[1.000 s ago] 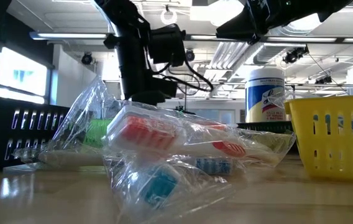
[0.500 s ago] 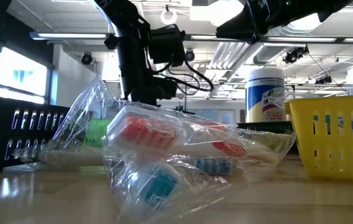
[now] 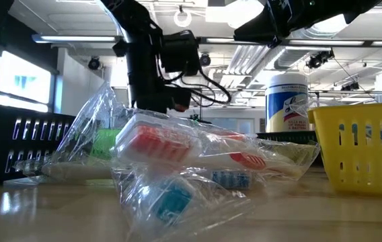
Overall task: Pick & Place Travel size toiletries
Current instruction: Put the blue razor into the green bin
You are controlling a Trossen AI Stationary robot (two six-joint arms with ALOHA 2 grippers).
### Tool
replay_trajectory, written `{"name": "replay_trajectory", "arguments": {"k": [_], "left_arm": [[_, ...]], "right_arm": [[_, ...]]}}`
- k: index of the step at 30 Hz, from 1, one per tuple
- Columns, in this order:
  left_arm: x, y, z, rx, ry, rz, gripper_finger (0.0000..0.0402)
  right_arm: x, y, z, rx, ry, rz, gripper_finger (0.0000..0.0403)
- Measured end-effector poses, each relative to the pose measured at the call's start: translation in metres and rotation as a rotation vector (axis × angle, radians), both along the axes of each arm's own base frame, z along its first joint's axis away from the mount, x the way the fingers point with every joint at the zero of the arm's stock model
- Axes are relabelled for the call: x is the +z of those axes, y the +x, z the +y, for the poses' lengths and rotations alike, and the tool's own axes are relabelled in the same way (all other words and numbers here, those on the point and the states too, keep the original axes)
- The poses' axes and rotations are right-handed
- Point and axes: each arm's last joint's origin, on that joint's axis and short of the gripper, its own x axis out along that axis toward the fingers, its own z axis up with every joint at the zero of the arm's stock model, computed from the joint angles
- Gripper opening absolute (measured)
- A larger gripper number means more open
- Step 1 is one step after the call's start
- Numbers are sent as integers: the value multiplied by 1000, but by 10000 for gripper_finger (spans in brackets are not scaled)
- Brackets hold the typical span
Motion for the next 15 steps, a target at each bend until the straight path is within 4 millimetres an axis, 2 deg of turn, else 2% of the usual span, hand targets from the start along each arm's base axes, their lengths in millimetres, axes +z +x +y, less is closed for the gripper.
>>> {"name": "replay_trajectory", "arguments": {"k": [5,15], "left_arm": [[1,0,3,22,86,3,248],[4,0,4,-10,140,9,248]], "right_arm": [[0,0,0,1,0,0,111],[0,0,0,0,0,0,111]]}}
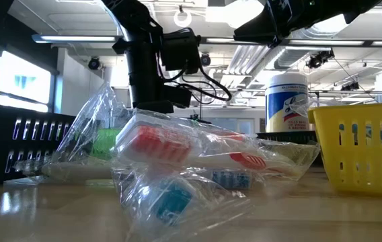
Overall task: Pick & Place Travel size toiletries
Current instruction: Put the blue razor into the green bin
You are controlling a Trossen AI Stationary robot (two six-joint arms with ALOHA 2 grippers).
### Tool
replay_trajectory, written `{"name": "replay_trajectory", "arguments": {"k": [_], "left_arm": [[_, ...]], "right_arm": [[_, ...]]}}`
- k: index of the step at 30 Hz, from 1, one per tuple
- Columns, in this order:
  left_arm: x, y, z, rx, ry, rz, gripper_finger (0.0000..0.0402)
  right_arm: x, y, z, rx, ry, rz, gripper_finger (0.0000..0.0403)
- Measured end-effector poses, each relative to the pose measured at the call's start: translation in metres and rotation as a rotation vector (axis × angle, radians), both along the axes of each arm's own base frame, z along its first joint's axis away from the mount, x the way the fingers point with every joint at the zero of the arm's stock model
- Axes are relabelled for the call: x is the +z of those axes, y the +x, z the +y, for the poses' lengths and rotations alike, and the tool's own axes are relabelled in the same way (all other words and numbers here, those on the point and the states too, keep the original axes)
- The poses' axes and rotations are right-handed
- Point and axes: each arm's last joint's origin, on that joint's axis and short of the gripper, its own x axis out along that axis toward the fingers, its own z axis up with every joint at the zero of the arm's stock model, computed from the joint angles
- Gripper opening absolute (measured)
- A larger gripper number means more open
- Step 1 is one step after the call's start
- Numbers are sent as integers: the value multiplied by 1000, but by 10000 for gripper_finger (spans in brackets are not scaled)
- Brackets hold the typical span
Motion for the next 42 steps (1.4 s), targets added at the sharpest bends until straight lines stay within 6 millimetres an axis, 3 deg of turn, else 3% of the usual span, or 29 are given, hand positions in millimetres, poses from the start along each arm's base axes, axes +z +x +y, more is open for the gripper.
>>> {"name": "replay_trajectory", "arguments": {"k": [9,42], "left_arm": [[25,9,2,-15,44,-18,248],[3,2,-2,69,83,29,248]], "right_arm": [[0,0,0,-1,4,0,111],[-1,0,0,-2,8,11,111]]}}
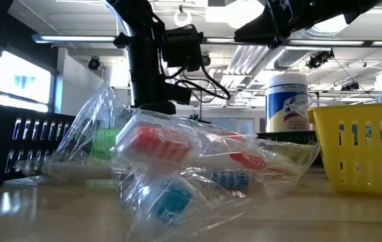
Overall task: Pick & Place Travel size toiletries
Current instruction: Put the blue razor into the green bin
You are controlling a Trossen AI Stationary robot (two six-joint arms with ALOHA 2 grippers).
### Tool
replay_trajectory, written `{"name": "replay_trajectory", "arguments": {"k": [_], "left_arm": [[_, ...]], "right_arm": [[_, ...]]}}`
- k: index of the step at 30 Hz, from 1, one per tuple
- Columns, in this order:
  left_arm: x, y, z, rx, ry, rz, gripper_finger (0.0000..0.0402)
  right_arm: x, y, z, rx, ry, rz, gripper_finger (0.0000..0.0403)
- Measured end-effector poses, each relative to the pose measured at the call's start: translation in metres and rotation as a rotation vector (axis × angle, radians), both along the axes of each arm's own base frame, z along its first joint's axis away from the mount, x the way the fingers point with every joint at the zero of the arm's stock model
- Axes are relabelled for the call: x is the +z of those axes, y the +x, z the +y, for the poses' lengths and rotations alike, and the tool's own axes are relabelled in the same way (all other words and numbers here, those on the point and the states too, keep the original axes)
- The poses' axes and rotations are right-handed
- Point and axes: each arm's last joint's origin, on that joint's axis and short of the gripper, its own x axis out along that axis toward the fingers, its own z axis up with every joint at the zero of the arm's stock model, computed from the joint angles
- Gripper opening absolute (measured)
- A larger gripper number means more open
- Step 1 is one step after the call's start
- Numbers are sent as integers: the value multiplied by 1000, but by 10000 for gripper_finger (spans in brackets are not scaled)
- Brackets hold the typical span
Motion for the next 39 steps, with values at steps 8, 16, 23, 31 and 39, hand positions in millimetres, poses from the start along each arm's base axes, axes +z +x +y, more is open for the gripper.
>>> {"name": "replay_trajectory", "arguments": {"k": [8,16,23,31,39], "left_arm": [[0,1,1,4,24,-8,248],[2,1,2,8,42,-7,248],[9,4,2,7,45,-27,248],[8,1,2,26,51,-5,248],[0,-2,2,57,45,-8,248]], "right_arm": [[0,0,0,0,0,0,111],[0,0,0,0,0,0,111],[0,0,0,0,0,0,111],[0,0,0,0,0,0,111],[0,0,0,0,0,0,111]]}}
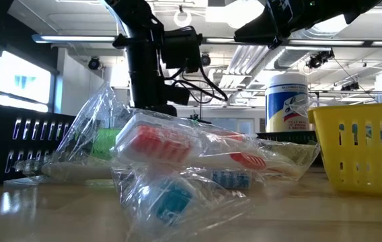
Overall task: Pick & Place Travel size toiletries
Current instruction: Put the blue razor into the green bin
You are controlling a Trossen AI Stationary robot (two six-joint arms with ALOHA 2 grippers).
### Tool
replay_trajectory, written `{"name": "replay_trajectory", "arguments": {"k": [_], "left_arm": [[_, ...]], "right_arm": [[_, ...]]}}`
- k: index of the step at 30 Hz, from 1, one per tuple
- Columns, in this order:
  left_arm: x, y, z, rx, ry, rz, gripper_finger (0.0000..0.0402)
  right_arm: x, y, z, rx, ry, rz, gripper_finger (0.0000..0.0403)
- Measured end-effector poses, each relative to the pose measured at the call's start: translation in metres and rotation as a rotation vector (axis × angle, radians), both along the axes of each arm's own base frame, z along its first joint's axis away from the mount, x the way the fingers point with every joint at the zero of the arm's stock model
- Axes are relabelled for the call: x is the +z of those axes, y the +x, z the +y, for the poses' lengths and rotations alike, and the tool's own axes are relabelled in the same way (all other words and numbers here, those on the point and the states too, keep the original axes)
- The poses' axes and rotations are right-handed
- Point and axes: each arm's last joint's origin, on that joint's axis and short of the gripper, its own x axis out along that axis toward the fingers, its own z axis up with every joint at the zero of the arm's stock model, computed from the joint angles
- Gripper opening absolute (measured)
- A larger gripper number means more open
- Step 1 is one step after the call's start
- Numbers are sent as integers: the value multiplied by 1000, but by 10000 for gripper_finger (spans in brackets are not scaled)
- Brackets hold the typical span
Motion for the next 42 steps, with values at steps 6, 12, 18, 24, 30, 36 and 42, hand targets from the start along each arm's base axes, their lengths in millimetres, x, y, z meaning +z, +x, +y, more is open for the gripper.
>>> {"name": "replay_trajectory", "arguments": {"k": [6,12,18,24,30,36,42], "left_arm": [[1,0,1,14,52,1,248],[1,0,3,29,107,6,248],[1,0,4,14,132,17,248],[4,1,7,-141,77,57,248],[5,-5,26,-202,-25,91,248],[6,-15,43,-223,-109,139,248],[6,-14,46,-261,-149,103,248]], "right_arm": [[0,0,0,0,1,0,111],[0,0,0,0,3,0,111],[0,0,0,-1,3,-1,111],[0,0,0,0,2,0,111],[0,0,0,4,2,0,111],[0,0,2,48,12,0,111],[0,0,2,50,13,2,111]]}}
